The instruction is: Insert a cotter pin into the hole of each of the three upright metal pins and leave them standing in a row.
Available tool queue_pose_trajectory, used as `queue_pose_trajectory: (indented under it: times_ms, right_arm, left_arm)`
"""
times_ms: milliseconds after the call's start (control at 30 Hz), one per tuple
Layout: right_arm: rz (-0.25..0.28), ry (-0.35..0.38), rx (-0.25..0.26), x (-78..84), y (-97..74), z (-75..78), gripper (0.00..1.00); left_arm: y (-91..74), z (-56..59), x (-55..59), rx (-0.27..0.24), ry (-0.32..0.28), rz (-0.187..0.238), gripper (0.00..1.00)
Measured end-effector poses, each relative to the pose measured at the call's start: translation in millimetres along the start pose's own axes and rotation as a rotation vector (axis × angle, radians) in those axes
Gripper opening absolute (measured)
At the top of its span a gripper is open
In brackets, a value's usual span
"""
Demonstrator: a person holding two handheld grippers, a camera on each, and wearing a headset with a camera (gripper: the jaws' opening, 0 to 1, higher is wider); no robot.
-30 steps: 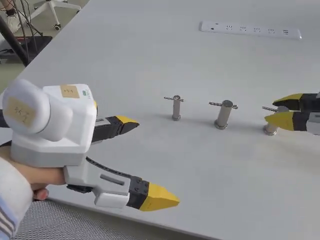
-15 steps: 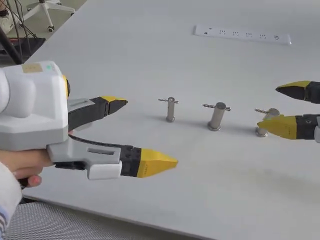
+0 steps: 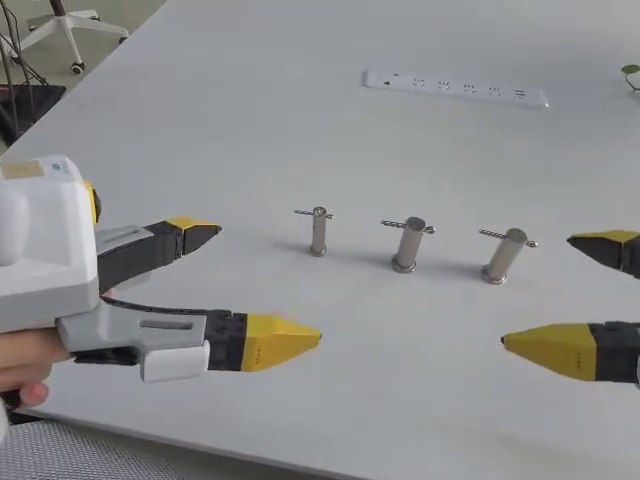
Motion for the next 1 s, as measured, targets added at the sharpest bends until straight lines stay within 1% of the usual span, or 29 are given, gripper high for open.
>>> queue_pose_trajectory:
  times_ms: [33,100,200,267,333,433,567,600,667,767,867,933,1000]
  right_arm:
    - [-0.006,0.02,0.01,2.0,-1.0,-0.7,0.93]
    - [0.0,0.061,0.025,5.4,-2.1,-2.2,0.96]
    - [0.0,0.088,0.047,9.2,-4.5,-3.3,0.98]
    - [0.0,0.103,0.052,10.9,-5.9,-4.4,0.98]
    - [0.002,0.133,0.061,13.4,-6.7,-5.0,0.98]
    - [0.007,0.18,0.086,17.3,-7.2,-5.4,0.98]
    - [0.019,0.192,0.092,19.8,-5.6,-8.7,0.98]
    - [0.016,0.192,0.101,20.5,-4.3,-9.8,0.98]
    - [-0.006,0.199,0.105,22.8,-2.6,-11.1,0.98]
    - [-0.015,0.219,0.102,25.5,0.1,-12.8,0.98]
    - [-0.042,0.218,0.093,28.1,3.5,-14.9,0.98]
    - [-0.051,0.214,0.094,28.9,5.3,-15.1,0.98]
    - [-0.056,0.219,0.094,30.0,6.2,-13.4,0.98]
  left_arm:
    - [-0.6,0.1,0.3,-0.001,-0.003,-0.001,0.99]
    - [-2.8,-0.1,0.9,-0.004,-0.007,0.003,0.99]
    - [-5.9,-1.0,3.0,-0.015,-0.014,0.001,0.99]
    - [-7.4,-1.7,5.0,-0.021,-0.023,-0.001,0.99]
    - [-8.6,-1.8,8.1,-0.025,-0.033,-0.007,0.99]
    - [-9.7,-1.4,13.3,-0.03,-0.044,-0.028,0.99]
    - [-11.0,-2.3,16.4,-0.035,-0.058,-0.03,0.99]
    - [-11.5,-2.4,17.1,-0.037,-0.06,-0.032,0.99]
    - [-12.6,-2.7,17.8,-0.041,-0.062,-0.038,0.99]
    - [-14.3,-4.8,20.0,-0.052,-0.065,-0.06,0.99]
    - [-14.6,-6.1,23.3,-0.051,-0.08,-0.077,0.97]
    - [-14.9,-6.7,25.7,-0.054,-0.088,-0.095,0.97]
    - [-14.9,-7.1,27.3,-0.054,-0.095,-0.105,0.97]
Point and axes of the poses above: the centre of the closed fingertips' face, and the gripper's own axes: y roughly forward along the fingers, z roughly to its right, x roughly out of its underside, the point moved 8 cm from there along -y, roughly backward along the fingers, and after that the axes turned 10 degrees about x, right-handed, at the moved point
